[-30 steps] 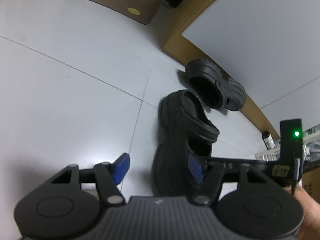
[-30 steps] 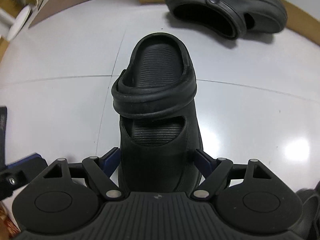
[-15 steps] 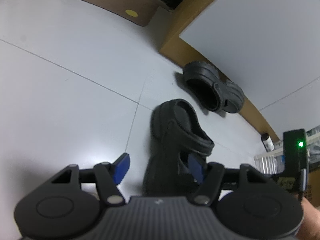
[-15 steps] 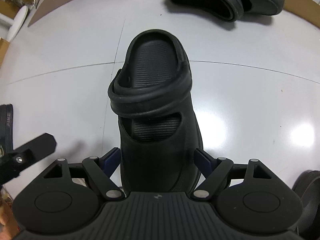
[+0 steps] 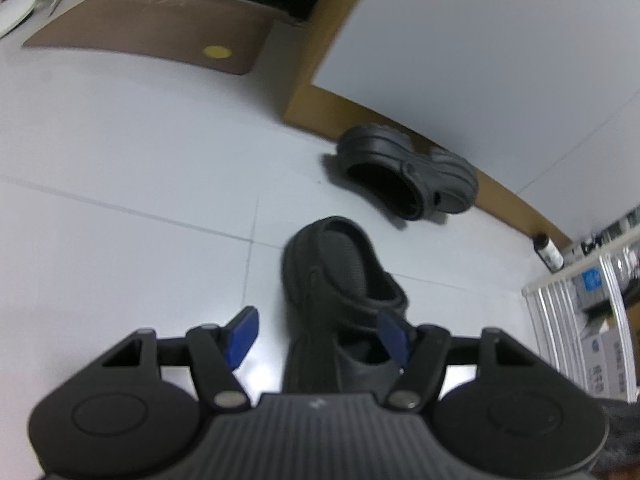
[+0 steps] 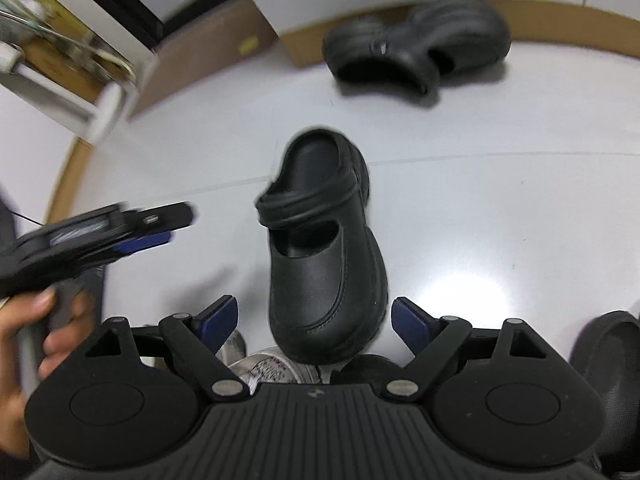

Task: Organize scattered shoes
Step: 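Move the left gripper toward the black clog by the cabinet base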

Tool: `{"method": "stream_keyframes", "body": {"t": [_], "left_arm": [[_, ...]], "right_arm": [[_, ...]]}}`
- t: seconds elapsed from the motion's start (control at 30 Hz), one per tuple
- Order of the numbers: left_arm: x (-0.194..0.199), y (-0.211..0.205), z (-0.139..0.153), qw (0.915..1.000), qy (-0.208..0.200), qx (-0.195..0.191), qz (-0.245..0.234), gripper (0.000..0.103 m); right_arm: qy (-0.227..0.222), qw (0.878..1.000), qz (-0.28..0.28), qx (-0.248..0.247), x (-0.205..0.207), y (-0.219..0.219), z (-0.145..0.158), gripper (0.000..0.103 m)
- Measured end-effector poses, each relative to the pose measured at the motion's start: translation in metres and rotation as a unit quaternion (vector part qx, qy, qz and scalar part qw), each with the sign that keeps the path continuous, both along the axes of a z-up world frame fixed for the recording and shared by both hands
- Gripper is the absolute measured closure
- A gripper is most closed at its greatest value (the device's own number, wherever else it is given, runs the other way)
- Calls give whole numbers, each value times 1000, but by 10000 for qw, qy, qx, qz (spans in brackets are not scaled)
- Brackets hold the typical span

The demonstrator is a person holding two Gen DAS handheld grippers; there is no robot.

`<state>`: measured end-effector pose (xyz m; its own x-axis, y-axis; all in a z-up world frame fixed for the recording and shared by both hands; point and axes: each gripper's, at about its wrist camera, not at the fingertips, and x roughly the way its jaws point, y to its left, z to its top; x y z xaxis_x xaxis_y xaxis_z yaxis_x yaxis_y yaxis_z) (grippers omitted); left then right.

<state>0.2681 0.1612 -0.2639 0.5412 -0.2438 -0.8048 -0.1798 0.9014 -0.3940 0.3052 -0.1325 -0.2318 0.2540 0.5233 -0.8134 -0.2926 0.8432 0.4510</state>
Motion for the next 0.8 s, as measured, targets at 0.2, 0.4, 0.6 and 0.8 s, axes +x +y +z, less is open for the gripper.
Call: {"method": "stream_keyframes", "body": {"t": [0.2, 0.4, 0.6, 0.8], "left_arm": [[27, -30, 18, 9990, -95, 293, -320, 34], [58, -66, 23, 9972, 106, 462, -577, 32], [94, -114, 38, 9907, -48, 1061, -853, 32], [119, -152, 41, 9830, -302, 1445, -1096, 32]], "right_arm": [[-496, 9983, 175, 263, -43, -35, 7, 11], [-1103, 9931, -274, 301, -81, -74, 4, 11], [-1351, 9868, -719, 534, -91, -111, 10, 11], [-1327, 9854, -929, 530, -92, -151, 3, 11]]}}
